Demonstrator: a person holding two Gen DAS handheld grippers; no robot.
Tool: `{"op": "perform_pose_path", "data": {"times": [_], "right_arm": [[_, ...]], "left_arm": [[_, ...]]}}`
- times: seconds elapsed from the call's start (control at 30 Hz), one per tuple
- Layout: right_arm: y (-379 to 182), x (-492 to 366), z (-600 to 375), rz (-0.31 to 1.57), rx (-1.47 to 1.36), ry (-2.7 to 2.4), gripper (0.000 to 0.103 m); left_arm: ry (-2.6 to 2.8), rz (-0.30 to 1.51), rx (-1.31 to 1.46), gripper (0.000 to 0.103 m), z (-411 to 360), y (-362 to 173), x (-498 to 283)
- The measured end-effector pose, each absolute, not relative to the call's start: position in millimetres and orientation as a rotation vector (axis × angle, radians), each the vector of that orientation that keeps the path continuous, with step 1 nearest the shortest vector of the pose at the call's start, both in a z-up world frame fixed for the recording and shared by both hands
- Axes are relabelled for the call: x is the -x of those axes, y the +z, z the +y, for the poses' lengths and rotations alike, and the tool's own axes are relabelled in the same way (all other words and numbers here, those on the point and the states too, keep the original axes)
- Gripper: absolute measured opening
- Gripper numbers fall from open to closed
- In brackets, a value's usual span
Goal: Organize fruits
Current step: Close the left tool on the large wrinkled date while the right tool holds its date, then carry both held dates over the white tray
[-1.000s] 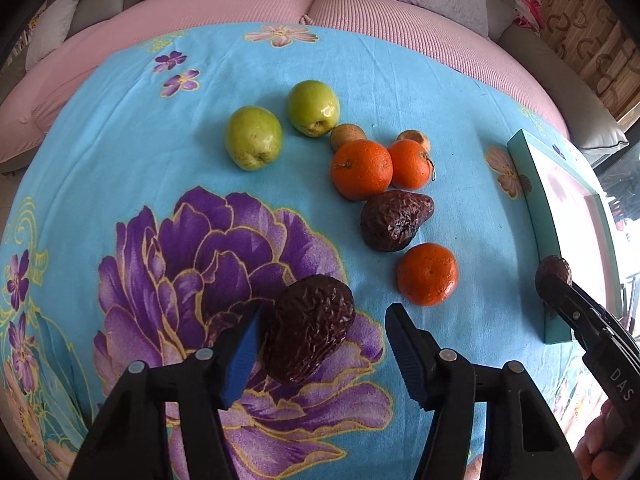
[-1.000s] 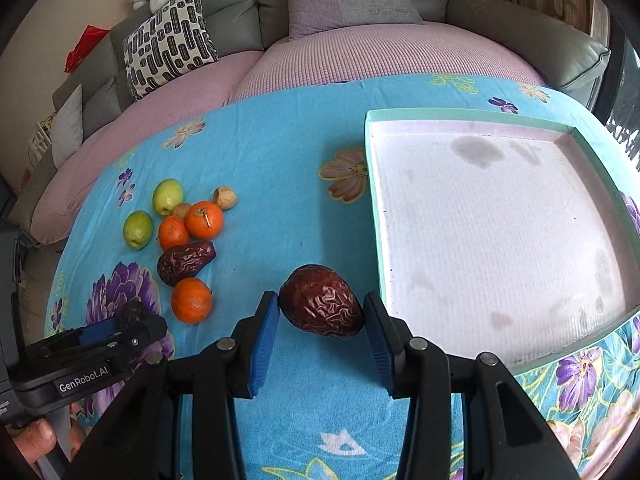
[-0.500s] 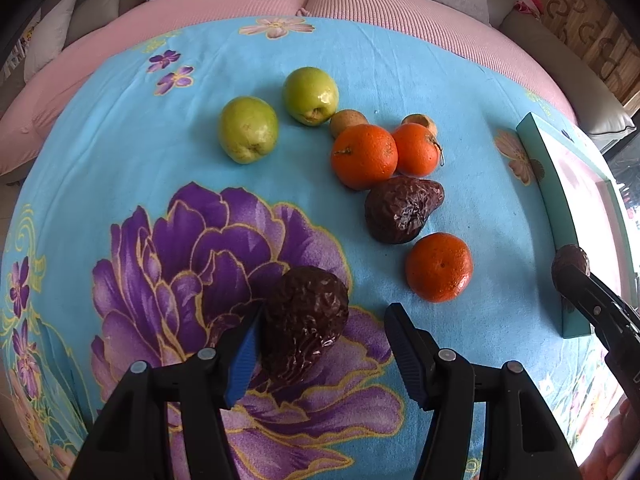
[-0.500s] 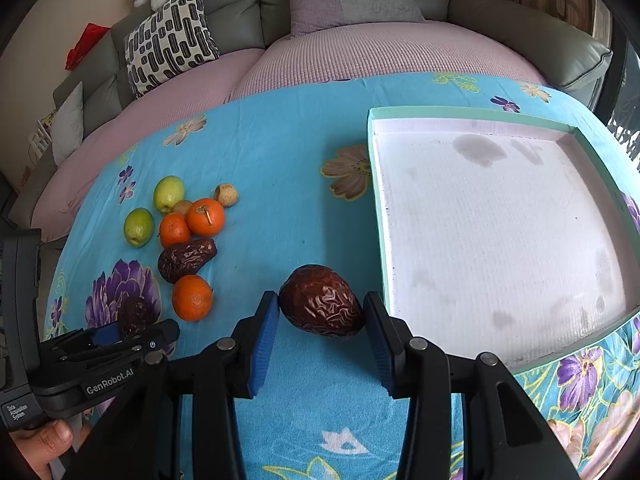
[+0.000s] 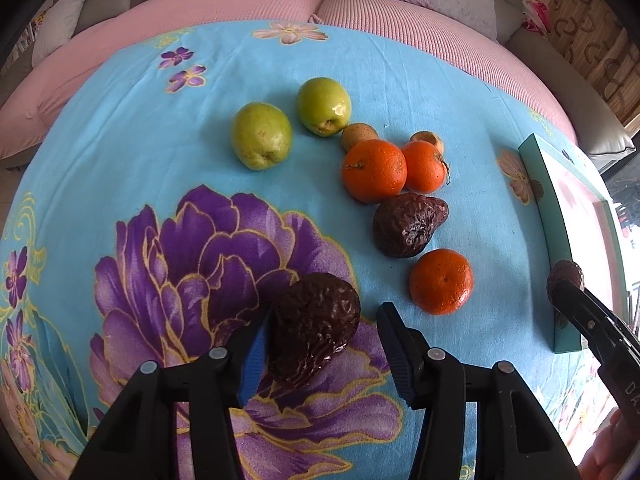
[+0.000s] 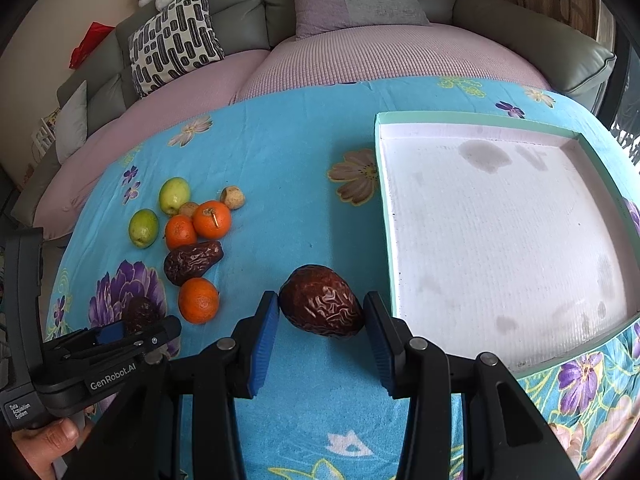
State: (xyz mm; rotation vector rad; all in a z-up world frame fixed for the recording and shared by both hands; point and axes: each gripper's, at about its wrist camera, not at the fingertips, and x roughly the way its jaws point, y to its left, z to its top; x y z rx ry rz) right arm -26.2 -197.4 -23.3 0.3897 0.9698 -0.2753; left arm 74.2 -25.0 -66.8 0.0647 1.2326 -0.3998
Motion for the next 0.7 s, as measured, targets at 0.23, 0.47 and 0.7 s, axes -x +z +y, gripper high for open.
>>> {"op": "perform_pose_path", "data": {"times": [0.23,0.47,0.7], "right_arm": [[-21,25,-199,0.966,-0.407,-0.260,0.045],[-18,28,-202,0.950,-0.431,-0.246,0.045],[-11,29,-203,0.924,-0.435,-0.239,0.045]], "left_arm": [[-0.394,1.222,0.027,0.043,-9,-68,-84],[-0.390,1.196,0.057,0.043,5,-63,-84],[-0.369,1.137,0.062,0.043,14,-37,-81]]}}
